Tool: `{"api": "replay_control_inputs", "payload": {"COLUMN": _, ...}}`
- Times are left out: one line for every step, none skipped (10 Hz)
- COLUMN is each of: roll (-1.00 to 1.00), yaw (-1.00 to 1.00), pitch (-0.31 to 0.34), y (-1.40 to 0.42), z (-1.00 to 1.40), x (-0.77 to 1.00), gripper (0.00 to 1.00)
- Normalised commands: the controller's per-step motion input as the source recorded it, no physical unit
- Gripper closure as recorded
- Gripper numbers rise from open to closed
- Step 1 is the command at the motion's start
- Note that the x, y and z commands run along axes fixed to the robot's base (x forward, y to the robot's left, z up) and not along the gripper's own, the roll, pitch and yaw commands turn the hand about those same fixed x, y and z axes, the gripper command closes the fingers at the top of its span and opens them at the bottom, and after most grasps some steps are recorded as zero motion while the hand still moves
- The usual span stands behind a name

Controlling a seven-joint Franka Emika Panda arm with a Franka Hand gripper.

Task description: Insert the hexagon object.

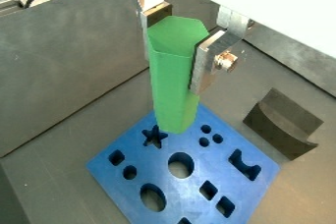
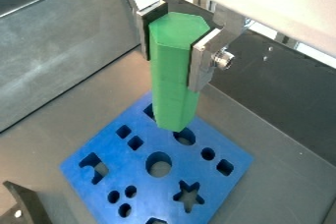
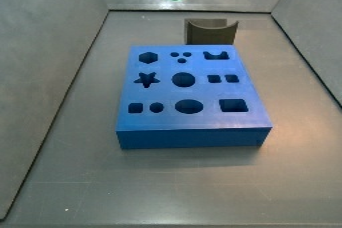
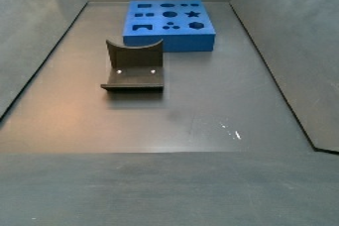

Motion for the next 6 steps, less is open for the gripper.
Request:
{"api": "replay_control_inputs", "payload": {"roll": -0.15, "yaw": 0.0, "pitch": -0.026, "y": 0.54, "z": -0.85, "x": -0.03, "gripper": 1.0}}
{"api": "replay_control_inputs", "payload": {"roll": -0.15, "yaw": 0.0, "pitch": -0.05, "y": 0.58, "z": -0.85, "x": 0.0, "gripper": 1.0}}
{"api": "replay_control_inputs", "payload": {"roll": -0.13, "yaw": 0.0, "pitch": -0.044, "y": 0.59, "z": -0.87, "x": -0.02, "gripper": 1.0}}
{"api": "replay_control_inputs", "payload": {"roll": -0.18, "yaw": 0.0, "pitch": -0.059, "y": 0.55, "z": -0.81, "x": -0.1, "gripper": 1.0}}
{"api": "replay_control_inputs", "payload": {"roll": -0.21, "yaw": 0.0, "pitch": -0.094, "y": 0.44, "z": -0.76, "x": -0.18, "gripper": 1.0}}
{"api": "replay_control_inputs", "payload": {"roll": -0.18, "yaw": -0.03, "pitch": -0.041, "y": 0.32, "z": -0.8, "x": -0.17, "gripper": 1.0}}
